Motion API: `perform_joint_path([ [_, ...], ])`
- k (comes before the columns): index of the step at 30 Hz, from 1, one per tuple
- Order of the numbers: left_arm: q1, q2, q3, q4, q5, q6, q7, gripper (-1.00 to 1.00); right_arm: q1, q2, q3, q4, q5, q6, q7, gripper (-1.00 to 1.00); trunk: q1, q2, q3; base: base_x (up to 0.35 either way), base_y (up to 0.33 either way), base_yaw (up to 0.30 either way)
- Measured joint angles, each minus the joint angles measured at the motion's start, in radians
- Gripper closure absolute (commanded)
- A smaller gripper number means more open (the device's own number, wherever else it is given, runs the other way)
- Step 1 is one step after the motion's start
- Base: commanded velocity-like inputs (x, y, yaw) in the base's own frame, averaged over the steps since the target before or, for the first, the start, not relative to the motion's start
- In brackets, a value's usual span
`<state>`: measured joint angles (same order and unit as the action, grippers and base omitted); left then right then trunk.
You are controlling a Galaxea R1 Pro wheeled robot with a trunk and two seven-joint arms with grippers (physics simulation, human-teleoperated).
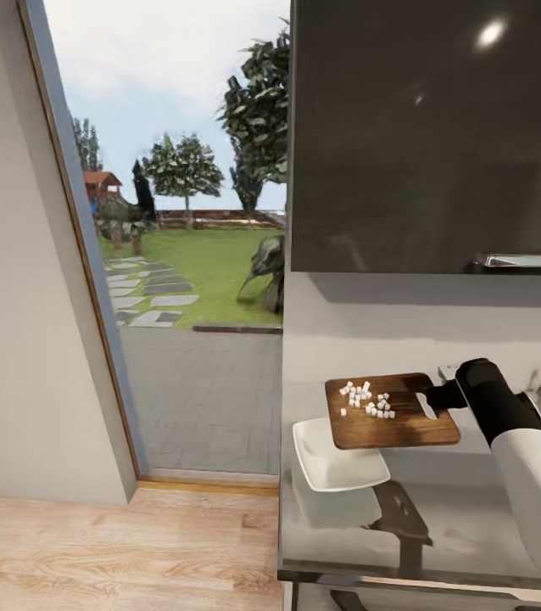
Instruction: In the kitchen, take the Vidalia onion out of the sink, dice it on the chopping board with the paring knife, put the diced onion into the bowl on the countertop, then place both the paring knife and the chopping board into the sink.
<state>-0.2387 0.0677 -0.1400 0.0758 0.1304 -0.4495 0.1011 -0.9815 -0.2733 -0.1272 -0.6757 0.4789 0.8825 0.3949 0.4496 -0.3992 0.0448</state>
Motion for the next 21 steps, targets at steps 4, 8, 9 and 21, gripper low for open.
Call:
perform_joint_path([
  [4, -0.001, 0.0, 0.0, 0.0, 0.0, 0.0, 0.0, -1.0, 0.0, 0.0, 0.007, -0.007, 0.0, -0.001, 0.001, 1.0, 0.0, 0.0, 0.0, 0.0, 0.0, 0.0],
  [8, 0.0, 0.0, 0.0, 0.0, 0.0, 0.0, 0.0, -1.0, 0.0, 0.0, 0.008, -0.022, -0.001, -0.001, 0.002, 1.0, 0.0, 0.0, 0.0, 0.0, 0.0, 0.0],
  [9, -0.001, 0.0, 0.0, 0.0, 0.0, 0.0, 0.0, -1.0, 0.0, 0.0, 0.008, -0.023, -0.001, -0.001, 0.002, 1.0, 0.0, 0.0, 0.0, 0.0, 0.0, 0.0],
  [21, 0.0, 0.0, 0.0, 0.0, 0.0, 0.0, 0.0, -1.0, 0.0, 0.0, 0.01, -0.024, -0.001, -0.001, 0.002, 1.0, 0.0, 0.0, 0.0, 0.0, 0.0, 0.0],
])
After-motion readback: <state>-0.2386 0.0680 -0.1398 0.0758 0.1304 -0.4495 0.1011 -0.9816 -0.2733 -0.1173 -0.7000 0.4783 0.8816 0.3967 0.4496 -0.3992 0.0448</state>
